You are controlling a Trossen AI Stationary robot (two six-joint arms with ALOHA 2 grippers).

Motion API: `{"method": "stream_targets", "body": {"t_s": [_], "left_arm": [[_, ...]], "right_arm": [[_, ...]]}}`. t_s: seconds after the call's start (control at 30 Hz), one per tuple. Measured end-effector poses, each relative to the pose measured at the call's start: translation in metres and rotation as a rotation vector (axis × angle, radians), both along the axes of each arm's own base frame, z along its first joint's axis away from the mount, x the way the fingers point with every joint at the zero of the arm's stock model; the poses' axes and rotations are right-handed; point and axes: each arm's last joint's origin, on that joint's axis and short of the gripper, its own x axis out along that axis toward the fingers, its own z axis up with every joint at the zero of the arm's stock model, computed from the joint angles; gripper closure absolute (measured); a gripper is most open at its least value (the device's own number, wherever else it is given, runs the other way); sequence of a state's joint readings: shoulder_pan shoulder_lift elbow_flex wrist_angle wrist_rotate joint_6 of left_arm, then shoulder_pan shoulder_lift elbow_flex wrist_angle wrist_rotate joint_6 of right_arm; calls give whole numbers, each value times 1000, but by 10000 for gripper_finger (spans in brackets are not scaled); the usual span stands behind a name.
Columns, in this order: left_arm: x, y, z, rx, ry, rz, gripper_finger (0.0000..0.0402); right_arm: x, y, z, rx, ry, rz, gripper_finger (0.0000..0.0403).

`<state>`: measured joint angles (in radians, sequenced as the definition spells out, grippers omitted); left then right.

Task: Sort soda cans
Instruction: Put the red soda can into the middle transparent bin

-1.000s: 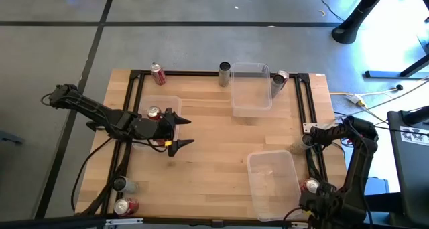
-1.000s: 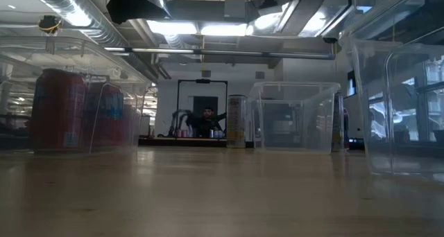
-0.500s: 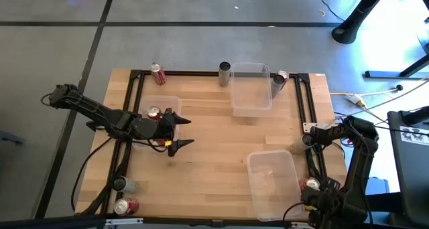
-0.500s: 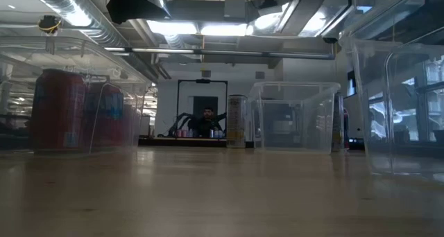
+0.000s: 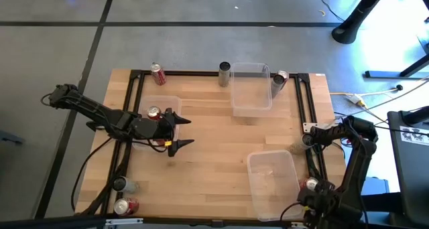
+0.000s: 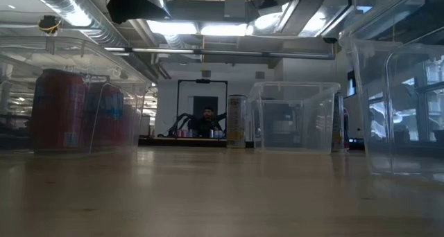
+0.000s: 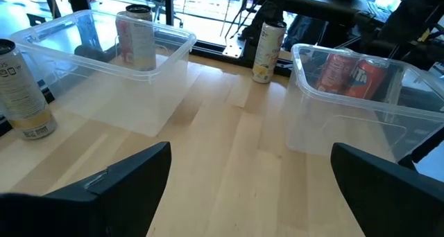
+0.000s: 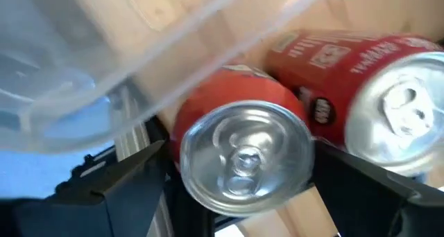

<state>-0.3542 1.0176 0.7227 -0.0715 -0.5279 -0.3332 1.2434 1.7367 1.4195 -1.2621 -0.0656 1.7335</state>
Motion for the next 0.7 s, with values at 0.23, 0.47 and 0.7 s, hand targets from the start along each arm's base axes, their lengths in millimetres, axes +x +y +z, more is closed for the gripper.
{"method": "stream_targets", "body": {"t_s": [0.23,0.47,0.7], "left_arm": [[0,0,0,0,0,0,18],[0,0,0,0,0,0,18],[0,0,0,0,0,0,18]], "right_arm": [[2,3,-14,46,-44,0,59],[2,2,-29,49,-76,-5,60],[3,5,-22,61,-71,-21,116]]}}
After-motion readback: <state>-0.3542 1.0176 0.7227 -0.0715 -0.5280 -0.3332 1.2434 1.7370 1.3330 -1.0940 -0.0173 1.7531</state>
